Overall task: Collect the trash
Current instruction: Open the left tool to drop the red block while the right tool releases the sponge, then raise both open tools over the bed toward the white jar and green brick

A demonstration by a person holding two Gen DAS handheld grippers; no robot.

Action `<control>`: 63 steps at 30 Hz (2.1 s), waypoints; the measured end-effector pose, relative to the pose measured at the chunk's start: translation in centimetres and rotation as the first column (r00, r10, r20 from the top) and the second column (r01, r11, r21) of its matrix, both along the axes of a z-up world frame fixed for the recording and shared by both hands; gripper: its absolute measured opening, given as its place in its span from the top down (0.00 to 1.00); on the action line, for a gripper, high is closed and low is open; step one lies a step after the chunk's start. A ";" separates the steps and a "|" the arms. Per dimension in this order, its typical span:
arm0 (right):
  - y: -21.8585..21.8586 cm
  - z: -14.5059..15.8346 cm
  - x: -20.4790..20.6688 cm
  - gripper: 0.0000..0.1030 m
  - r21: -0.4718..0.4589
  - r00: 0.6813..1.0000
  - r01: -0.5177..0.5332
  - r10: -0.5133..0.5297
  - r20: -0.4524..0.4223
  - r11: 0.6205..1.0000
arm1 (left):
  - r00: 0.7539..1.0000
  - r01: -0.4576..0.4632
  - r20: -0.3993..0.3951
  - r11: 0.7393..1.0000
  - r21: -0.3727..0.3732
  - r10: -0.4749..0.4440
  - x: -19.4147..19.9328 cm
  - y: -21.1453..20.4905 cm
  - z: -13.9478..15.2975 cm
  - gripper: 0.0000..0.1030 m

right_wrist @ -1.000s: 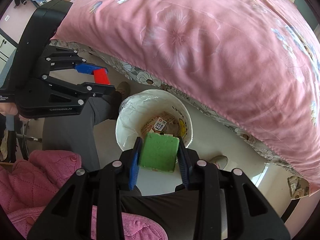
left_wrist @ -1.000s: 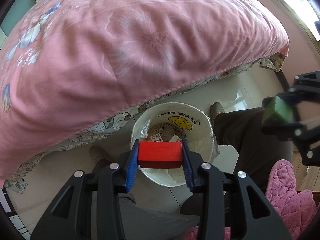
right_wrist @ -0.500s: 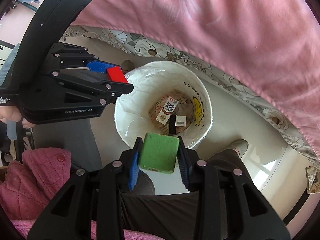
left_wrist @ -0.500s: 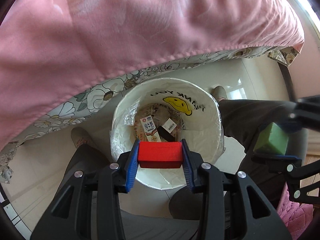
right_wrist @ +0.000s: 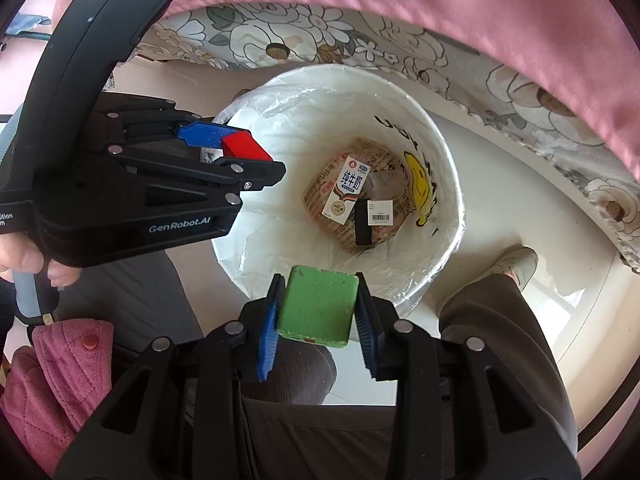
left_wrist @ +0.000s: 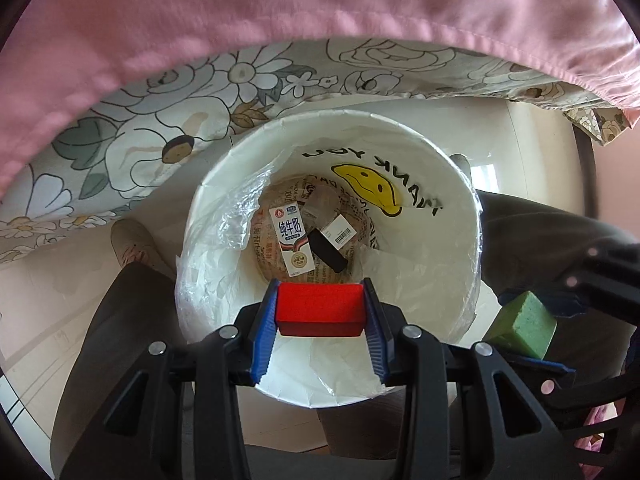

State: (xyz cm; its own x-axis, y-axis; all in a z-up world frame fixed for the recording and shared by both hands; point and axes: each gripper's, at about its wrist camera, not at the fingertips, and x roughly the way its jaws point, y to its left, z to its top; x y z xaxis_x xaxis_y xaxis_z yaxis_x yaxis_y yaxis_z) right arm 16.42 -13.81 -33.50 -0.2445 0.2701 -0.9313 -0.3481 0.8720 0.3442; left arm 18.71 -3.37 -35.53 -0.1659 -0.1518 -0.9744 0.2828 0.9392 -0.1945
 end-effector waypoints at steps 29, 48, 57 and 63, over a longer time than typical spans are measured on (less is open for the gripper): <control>2.1 -9.1 1.2 0.58 -0.037 0.996 0.053 -0.055 -0.066 0.998 | 0.981 -0.096 -0.160 0.992 0.078 0.108 1.7 -0.7 -7.8 0.51; 0.2 -4.8 0.1 0.51 -0.009 0.998 0.065 -0.065 -0.012 0.998 | 0.989 -0.093 -0.106 0.993 0.075 0.100 0.4 -0.4 -4.3 0.47; -1.7 2.3 -1.8 0.52 -0.001 0.990 0.044 -0.043 0.131 0.999 | 0.998 -0.056 0.030 0.998 0.033 0.055 -1.1 -0.3 3.0 0.47; -2.8 7.4 -3.3 0.52 0.001 0.969 0.044 -0.043 0.242 0.999 | 0.985 -0.056 0.161 0.998 -0.007 0.056 -1.6 0.3 9.9 0.47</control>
State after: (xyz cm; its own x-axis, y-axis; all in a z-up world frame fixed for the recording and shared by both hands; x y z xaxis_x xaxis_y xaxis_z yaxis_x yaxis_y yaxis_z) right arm 13.13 -16.65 -26.14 0.0005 0.2714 -0.9625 -0.3825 0.8893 0.2506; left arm 17.08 -3.10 -25.66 0.0021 -0.1586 -0.9873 0.2575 0.9541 -0.1527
